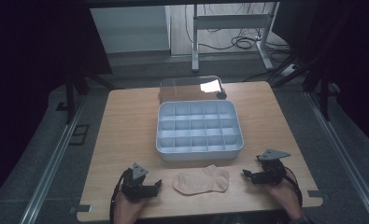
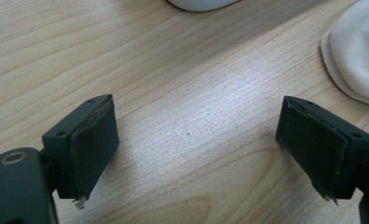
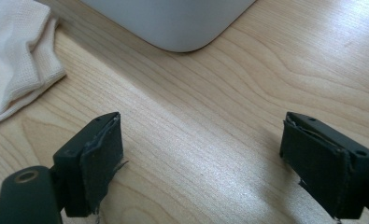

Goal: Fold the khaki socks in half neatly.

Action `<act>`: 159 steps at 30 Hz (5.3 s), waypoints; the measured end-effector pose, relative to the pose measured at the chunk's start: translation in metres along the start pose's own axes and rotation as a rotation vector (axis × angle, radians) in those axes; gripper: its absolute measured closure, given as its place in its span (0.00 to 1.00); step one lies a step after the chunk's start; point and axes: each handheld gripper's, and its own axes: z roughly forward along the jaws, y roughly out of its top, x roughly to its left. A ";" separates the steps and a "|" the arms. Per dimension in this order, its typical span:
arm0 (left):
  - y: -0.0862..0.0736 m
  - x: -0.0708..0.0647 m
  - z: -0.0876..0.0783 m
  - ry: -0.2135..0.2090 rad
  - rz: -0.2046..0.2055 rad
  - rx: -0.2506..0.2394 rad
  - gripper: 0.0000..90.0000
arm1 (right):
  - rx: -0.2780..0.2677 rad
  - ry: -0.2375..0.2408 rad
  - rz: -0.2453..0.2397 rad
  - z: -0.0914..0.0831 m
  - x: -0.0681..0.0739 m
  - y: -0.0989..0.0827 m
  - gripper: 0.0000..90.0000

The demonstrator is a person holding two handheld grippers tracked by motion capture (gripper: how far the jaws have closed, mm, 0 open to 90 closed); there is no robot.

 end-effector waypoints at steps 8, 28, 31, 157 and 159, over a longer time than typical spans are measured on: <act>0.000 0.000 0.000 -0.001 -0.002 -0.001 0.14 | 0.004 0.006 -0.008 0.001 0.000 0.000 0.12; -0.001 -0.001 -0.001 0.003 -0.006 -0.002 0.15 | 0.005 0.006 -0.007 0.001 0.000 0.000 0.12; 0.002 -0.002 -0.004 -0.004 -0.003 0.003 0.29 | 0.004 0.006 -0.007 0.001 0.000 0.000 0.12; 0.091 -0.099 0.005 -0.320 0.084 -0.184 0.96 | -0.003 0.372 -0.176 0.051 0.118 0.067 0.99; 0.091 -0.099 0.004 -0.314 0.084 -0.183 0.96 | -0.018 0.363 -0.169 0.044 0.112 0.069 0.99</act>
